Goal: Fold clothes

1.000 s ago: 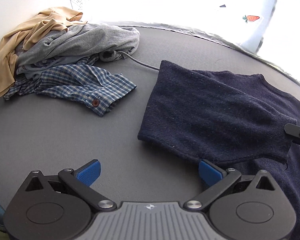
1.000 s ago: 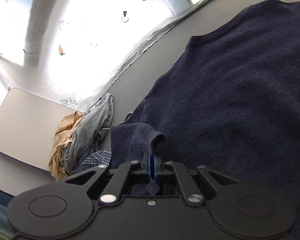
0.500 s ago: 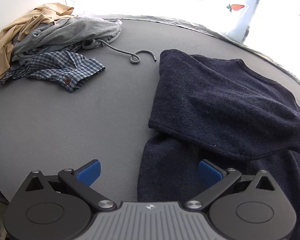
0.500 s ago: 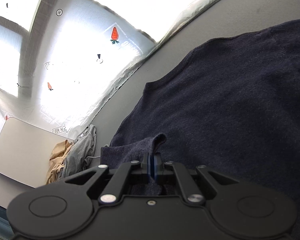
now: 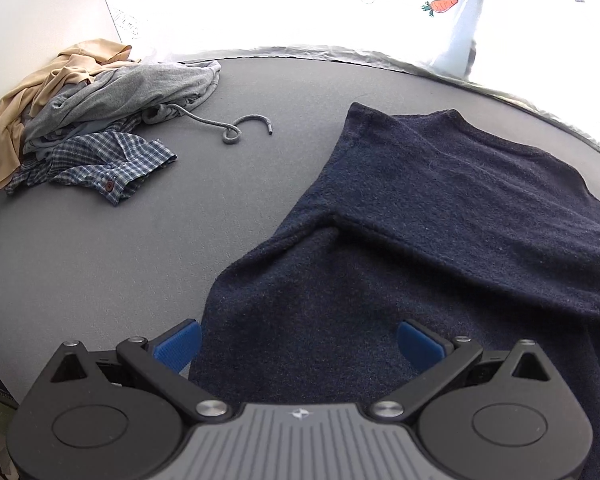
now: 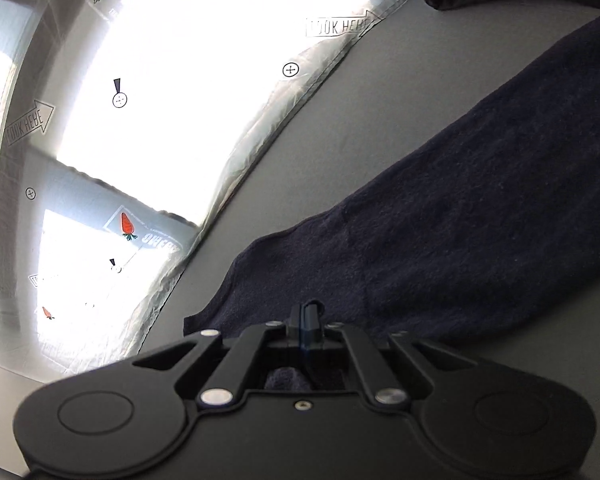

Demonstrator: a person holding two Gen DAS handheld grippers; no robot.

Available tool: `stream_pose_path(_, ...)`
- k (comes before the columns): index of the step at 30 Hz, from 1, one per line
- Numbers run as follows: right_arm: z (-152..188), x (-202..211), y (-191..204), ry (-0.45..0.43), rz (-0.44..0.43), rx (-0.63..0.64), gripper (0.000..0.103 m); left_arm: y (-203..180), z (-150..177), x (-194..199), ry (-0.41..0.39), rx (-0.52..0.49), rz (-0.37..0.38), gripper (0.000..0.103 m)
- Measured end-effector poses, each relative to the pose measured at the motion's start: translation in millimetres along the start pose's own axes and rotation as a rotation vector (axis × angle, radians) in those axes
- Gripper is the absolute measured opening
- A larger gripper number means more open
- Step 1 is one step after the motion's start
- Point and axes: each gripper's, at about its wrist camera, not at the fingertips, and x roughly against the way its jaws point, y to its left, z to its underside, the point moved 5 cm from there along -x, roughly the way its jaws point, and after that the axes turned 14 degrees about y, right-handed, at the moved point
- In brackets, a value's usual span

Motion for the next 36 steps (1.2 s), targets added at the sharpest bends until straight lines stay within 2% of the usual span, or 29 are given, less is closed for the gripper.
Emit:
stream_pose_path(3,-16,6,-24,-0.012,0.024,-0.031,0.0,-2,-3,-5,0.019,0.009,-0.013,0.103)
stream_pose_path(7,-16,1,-43,0.043,0.043,-0.057,0.006,-10,-5,-14,0.055,-0.002,-0.022,0.103)
stream_pose_path(8,-12,-2,-44,0.061,0.032,-0.059,0.007,-13,-6,-17,0.064,-0.01,-0.023,0.103)
stream_pose_path(10,-1,-7,-44,0.097,0.009,-0.061,0.02,-19,-7,-22,0.086,-0.044,-0.027,0.103)
stream_pose_path(12,12,-14,-43,0.128,-0.007,-0.067,0.026,-26,-8,-28,0.107,-0.079,-0.031,0.103)
stream_pose_path(17,24,-16,-39,0.147,-0.053,-0.106,0.026,-41,-11,-41,0.16,-0.164,-0.04,0.103)
stream_pose_path(20,27,-7,-37,0.14,-0.084,-0.12,0.032,-43,-13,-48,0.188,-0.187,-0.034,0.103)
stream_pose_path(26,42,-14,-38,0.169,-0.096,-0.135,0.036,-36,-17,-57,0.227,-0.16,0.041,0.103)
stream_pose_path(30,45,-26,-30,0.213,-0.076,-0.102,0.047,-32,-19,-60,0.243,-0.147,0.086,0.103)
stream_pose_path(32,47,-34,-25,0.233,-0.043,-0.069,0.047,-33,-19,-60,0.238,-0.158,0.082,0.103)
stream_pose_path(36,44,-41,-17,0.225,-0.039,-0.044,0.049,-32,-20,-60,0.232,-0.16,0.089,0.103)
